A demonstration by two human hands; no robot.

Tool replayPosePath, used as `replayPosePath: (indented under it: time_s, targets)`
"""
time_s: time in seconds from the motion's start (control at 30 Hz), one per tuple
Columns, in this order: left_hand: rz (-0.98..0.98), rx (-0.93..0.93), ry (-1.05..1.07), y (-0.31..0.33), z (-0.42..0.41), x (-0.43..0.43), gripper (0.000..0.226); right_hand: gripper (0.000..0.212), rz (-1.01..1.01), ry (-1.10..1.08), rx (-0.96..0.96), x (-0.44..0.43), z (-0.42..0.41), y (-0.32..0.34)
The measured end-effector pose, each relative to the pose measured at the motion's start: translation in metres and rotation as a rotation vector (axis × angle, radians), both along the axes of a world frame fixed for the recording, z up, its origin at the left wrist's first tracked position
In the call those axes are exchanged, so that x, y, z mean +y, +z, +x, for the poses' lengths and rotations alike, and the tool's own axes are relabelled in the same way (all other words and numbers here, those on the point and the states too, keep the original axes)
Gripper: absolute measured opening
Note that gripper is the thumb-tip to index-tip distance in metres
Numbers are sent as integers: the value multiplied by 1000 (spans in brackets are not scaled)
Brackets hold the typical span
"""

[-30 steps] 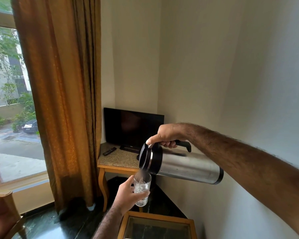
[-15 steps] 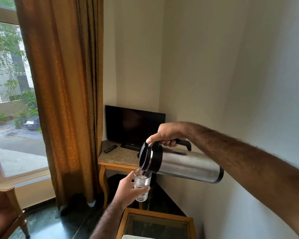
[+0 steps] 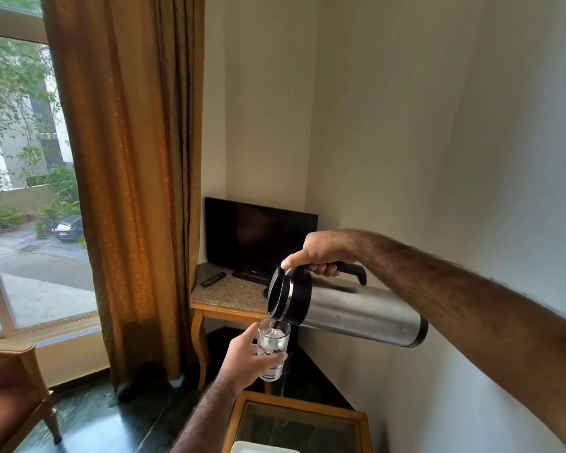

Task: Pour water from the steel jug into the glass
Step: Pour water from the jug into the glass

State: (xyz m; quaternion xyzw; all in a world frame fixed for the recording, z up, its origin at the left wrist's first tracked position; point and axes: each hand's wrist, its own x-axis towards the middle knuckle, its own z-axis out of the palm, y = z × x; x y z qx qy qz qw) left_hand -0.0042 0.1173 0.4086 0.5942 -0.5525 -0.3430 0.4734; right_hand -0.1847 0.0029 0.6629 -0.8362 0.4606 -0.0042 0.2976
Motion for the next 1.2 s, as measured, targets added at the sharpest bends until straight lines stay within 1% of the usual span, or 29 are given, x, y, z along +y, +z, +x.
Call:
replayPosePath:
  time_s: [0.73, 0.93, 1.07, 1.2]
  targets:
    - [-1, 0, 8, -5, 4, 8, 58, 65, -12, -8, 40, 12, 8, 0]
    - [-18, 0, 3, -4, 4, 11, 62, 65, -1, -4, 27, 15, 7, -1]
    - [-21, 3, 4, -4, 4, 12, 60, 62, 5, -16, 14, 15, 6, -3]
    - [-19, -9, 5, -6, 4, 11, 59, 65, 5, -11, 20, 15, 6, -5]
